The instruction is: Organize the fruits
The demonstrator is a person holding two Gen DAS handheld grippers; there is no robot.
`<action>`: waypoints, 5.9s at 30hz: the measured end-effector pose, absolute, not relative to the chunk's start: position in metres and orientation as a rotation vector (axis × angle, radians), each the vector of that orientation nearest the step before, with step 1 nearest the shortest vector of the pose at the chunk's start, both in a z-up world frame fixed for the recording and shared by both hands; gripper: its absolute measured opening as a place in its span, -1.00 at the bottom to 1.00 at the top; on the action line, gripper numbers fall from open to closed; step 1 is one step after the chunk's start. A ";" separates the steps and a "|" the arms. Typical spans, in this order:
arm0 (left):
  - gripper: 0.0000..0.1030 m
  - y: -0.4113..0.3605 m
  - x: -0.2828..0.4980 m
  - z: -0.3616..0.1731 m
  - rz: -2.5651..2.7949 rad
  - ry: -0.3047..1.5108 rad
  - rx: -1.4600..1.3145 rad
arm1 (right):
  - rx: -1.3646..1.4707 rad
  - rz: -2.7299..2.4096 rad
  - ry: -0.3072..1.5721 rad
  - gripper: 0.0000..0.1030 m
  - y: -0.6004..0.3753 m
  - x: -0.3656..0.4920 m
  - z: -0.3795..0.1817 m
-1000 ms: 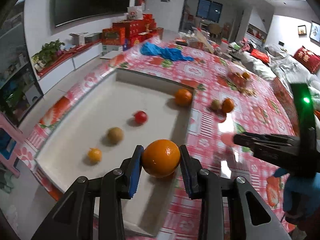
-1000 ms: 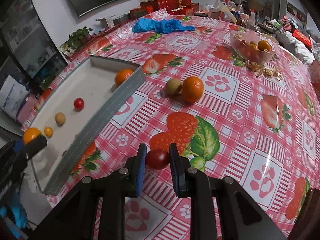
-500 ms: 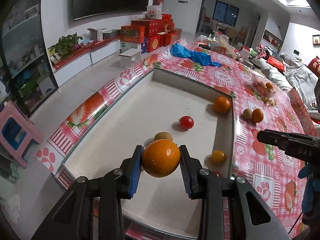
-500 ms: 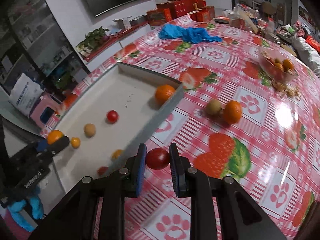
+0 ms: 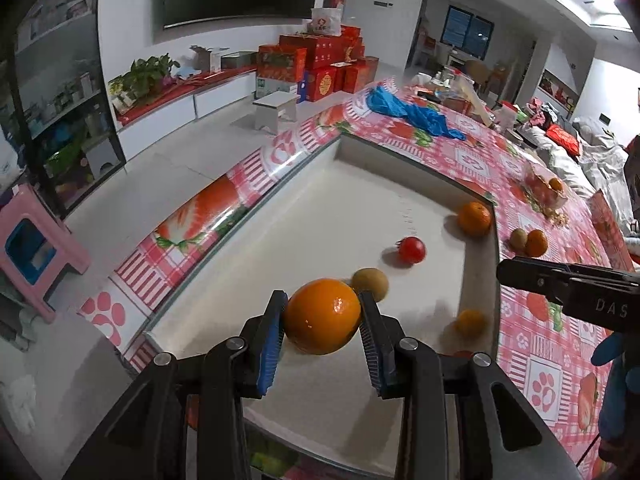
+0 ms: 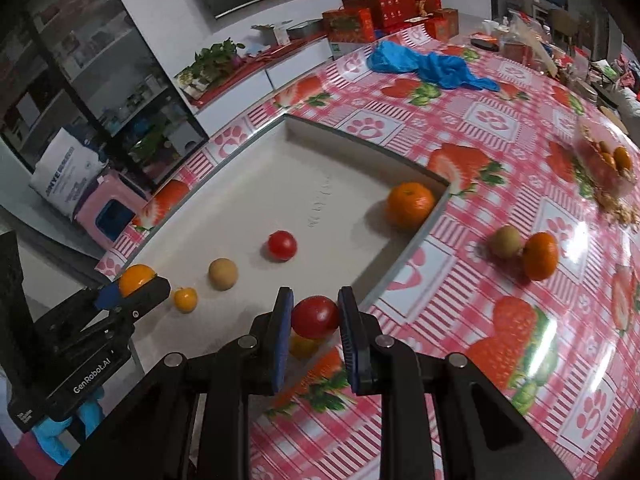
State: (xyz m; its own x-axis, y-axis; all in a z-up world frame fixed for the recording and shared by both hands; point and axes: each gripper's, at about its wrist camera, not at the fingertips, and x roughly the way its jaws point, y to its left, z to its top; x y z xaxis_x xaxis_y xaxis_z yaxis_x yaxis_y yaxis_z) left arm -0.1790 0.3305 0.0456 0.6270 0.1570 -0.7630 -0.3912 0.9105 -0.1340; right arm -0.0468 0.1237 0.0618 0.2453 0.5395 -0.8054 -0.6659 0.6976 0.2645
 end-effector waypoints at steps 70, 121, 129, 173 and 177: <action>0.58 0.326 -0.202 0.065 0.475 0.832 -0.328 | -0.254 0.503 0.941 1.00 -0.008 -0.060 0.002; 0.57 0.233 -0.150 0.109 0.235 0.825 -0.153 | -0.156 0.564 1.023 1.00 -0.017 -0.039 0.010; 0.57 0.227 -0.128 0.142 0.170 0.766 -0.188 | 0.037 0.530 1.023 0.98 -0.026 0.016 0.040; 0.57 0.126 0.026 0.020 0.087 1.004 0.042 | 0.261 0.474 1.014 -0.29 -0.124 -0.019 0.009; 0.54 0.127 0.034 0.013 0.103 1.016 0.001 | 0.250 0.471 1.007 -0.29 -0.122 -0.022 0.008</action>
State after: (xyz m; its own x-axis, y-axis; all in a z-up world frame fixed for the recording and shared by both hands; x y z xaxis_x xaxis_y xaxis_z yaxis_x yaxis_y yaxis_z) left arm 0.0338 0.1273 0.0130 0.5225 0.0863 -0.8483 -0.0851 0.9952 0.0489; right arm -0.0222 -0.1222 0.0085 0.4459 0.4881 -0.7503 -0.2621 0.8727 0.4120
